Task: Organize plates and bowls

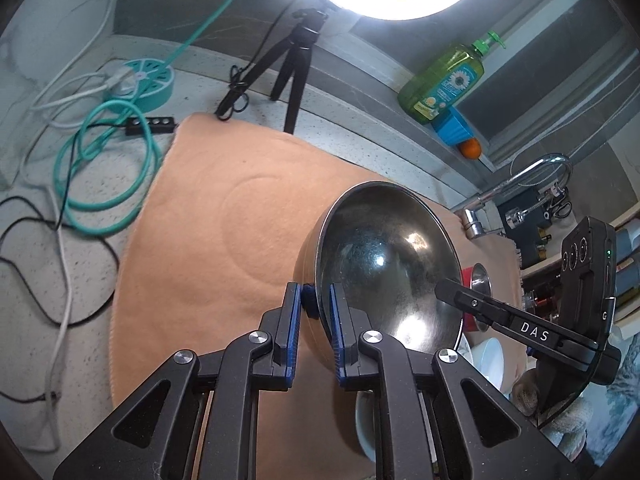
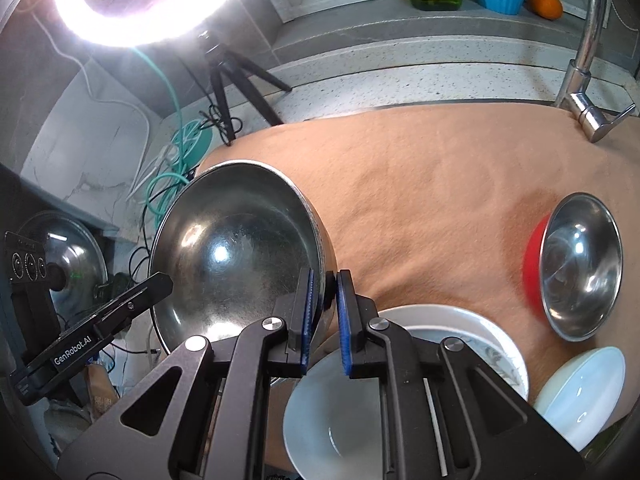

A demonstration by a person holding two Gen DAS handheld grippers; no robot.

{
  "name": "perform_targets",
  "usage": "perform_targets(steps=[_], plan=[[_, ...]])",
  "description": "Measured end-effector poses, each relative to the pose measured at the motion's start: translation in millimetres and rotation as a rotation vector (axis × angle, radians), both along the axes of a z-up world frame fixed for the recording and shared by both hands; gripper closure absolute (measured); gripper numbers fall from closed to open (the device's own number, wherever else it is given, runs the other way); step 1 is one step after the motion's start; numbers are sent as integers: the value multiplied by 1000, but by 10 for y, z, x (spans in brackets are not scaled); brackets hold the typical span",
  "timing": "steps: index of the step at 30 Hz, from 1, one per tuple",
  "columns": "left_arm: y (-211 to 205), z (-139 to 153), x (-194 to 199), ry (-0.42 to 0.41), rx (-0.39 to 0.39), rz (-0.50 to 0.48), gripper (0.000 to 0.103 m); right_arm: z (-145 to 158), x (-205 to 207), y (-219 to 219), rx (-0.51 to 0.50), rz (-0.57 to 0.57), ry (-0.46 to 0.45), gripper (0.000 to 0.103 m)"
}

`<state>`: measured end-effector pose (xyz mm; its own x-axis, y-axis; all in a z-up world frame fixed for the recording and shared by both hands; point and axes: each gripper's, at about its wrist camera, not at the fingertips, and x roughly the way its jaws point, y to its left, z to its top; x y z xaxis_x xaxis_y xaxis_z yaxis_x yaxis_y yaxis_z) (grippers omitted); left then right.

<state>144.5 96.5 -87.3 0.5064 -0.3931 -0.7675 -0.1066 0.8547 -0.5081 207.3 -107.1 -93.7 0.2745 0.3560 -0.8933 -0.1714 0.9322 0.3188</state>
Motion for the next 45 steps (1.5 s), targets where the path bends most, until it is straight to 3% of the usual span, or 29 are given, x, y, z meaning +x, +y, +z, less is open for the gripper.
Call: perform_targets(steps=[19, 45], plan=[[356, -163, -606, 48, -6, 121, 91, -324, -502, 469, -27, 152, 82, 91], [376, -330, -839, 107, 7, 130, 91, -422, -696, 539, -29, 214, 110, 91]])
